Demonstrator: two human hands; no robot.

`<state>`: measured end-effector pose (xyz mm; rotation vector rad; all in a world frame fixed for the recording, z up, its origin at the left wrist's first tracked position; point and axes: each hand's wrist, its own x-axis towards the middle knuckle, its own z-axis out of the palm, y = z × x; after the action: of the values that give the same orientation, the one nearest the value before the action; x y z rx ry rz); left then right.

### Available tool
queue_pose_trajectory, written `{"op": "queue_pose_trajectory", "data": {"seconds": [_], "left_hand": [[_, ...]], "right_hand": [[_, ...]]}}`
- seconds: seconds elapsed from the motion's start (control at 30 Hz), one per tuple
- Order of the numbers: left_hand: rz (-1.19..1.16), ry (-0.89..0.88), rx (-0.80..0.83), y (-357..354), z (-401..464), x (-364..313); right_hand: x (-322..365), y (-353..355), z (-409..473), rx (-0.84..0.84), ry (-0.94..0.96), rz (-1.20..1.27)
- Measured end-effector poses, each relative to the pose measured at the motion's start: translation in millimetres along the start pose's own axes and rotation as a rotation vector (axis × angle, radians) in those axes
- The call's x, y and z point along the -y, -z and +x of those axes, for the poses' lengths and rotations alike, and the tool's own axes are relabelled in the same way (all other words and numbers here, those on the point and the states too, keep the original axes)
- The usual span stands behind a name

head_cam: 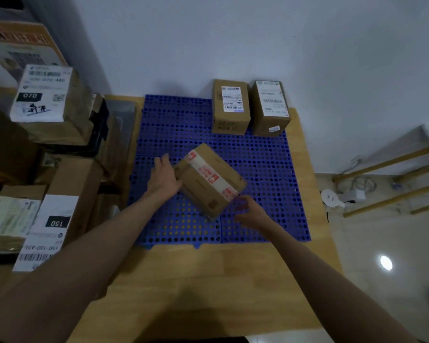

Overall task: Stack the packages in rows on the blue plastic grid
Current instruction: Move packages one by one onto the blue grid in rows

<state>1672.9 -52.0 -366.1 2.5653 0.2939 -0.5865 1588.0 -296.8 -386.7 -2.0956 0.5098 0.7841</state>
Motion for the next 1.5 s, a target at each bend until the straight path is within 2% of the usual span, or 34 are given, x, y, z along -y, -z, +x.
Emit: {"op": "queue_pose_trajectory", "data": {"seconds": [0.03, 0.1, 0.17, 0.27, 0.33, 0.47, 0.67, 0.8, 0.9, 1.0, 1.1, 1.27, 1.5], "left_hand": [[-0.057, 0.074, -0.034, 2.5, 5.7, -1.7], [-0.043, 0.181, 0.019, 2.1, 12.8, -3.3], [0.012, 0.179, 0.196, -4.6, 16.1, -4.1], [-0.12, 0.13, 0.468, -11.5, 21.5, -5.7], [-0.154, 0.174, 0.53, -3.4, 30.4, -11.1], [-0.109, 0.225, 0.429, 17.5, 62.7, -20.6], [-0.051, 0.146, 0.196, 46.6, 119.9, -37.5], [-0.122, 0.149, 0.048, 51.7, 160.1, -50.2], [-0.217, 0.108, -0.035, 52.2, 183.9, -58.8], [-0.339, 0.028, -0.017, 51.4, 198.0, -65.1], [-0.354, -0.028, 0.048, 52.1, 200.1, -68.1], [-0.136, 0.015, 0.082, 56.0, 179.9, -69.3], [0.12, -0.061, 0.14, 76.3, 126.7, -66.3]], "right_hand": [[4.2, 3.3, 6.4, -0.037, -0.018, 0.021], [13.7, 9.8, 19.0, -0.151, -0.032, 0.101], [24.0, 11.0, 32.2, -0.186, 0.004, 0.125], [43.6, 4.8, 51.7, -0.139, 0.07, 0.02], [58.8, 1.1, 66.0, -0.122, 0.089, 0.019], [91.9, 1.0, 99.3, -0.079, 0.077, 0.074], [133.0, 2.5, 154.6, -0.125, 0.066, 0.112], [153.3, 10.9, 183.5, -0.151, 0.118, 0.181], [165.1, 23.0, 195.9, -0.105, 0.117, 0.144], [169.6, 32.8, 201.8, -0.025, 0.145, 0.08], [169.0, 34.8, 200.3, 0.011, 0.161, 0.065], [165.0, 34.5, 179.1, 0.091, 0.13, -0.026], [178.4, 56.7, 116.0, 0.056, 0.224, -0.205]]}}
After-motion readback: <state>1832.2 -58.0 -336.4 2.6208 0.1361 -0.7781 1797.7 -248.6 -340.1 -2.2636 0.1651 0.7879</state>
